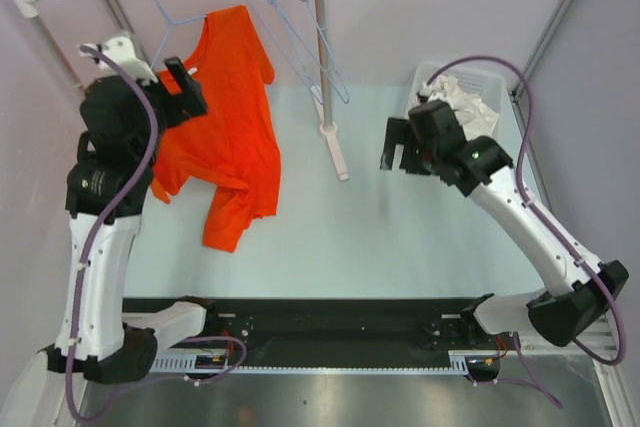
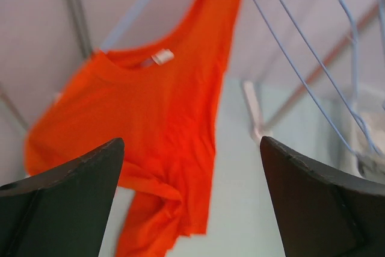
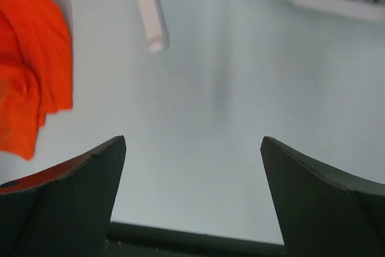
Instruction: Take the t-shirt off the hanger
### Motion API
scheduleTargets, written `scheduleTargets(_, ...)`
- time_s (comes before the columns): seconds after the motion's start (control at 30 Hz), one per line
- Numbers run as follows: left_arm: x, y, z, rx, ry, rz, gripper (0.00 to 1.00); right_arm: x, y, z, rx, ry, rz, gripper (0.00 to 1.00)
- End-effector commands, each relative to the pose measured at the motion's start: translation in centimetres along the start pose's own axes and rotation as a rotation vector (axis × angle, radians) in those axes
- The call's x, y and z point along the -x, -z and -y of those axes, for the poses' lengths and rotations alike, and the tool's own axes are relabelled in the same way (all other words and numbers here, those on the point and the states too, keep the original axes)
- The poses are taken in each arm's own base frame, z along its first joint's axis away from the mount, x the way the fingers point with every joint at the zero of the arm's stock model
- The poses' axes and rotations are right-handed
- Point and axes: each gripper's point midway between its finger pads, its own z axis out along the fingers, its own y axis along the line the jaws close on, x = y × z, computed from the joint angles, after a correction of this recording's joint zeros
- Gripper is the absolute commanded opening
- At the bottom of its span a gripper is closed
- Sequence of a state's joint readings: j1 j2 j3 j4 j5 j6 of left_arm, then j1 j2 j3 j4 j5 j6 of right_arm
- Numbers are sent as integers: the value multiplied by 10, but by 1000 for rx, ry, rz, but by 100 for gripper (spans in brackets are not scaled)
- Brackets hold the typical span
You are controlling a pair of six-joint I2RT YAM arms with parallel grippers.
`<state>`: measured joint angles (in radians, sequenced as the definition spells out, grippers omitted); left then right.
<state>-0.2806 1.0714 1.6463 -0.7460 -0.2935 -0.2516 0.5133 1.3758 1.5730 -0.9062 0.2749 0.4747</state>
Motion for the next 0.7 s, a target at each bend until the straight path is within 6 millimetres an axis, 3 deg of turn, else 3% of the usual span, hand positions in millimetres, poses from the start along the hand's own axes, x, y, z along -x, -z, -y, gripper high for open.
scheduleTargets(0.0, 58, -15, -37, 114, 7, 110, 100, -20, 38, -22, 129, -73, 67, 100)
scheduleTargets(0.03, 61, -21, -41, 121, 17, 112, 100, -30, 47, -32, 168, -54, 58, 100)
scheduleTargets(0.2, 92, -31, -91, 317, 2, 231, 100, -50, 75, -42, 229, -22, 47, 100)
scheduleTargets(0.27, 91, -41, -104, 322, -10, 213, 100, -53, 87, -44, 245, -12, 62, 100)
scheduleTargets(0.37, 76, -64, -110, 293, -16, 156, 100, -59, 100, -44, 271, -9, 72, 100)
scheduleTargets(0.4, 62, -76, -112, 285, -20, 117, 100, -59, 102, -42, 272, -13, 78, 100)
scheduleTargets(0.67, 18, -111, -120, 264, 4, 73, 100, -64, 120, -36, 321, -59, 91, 100)
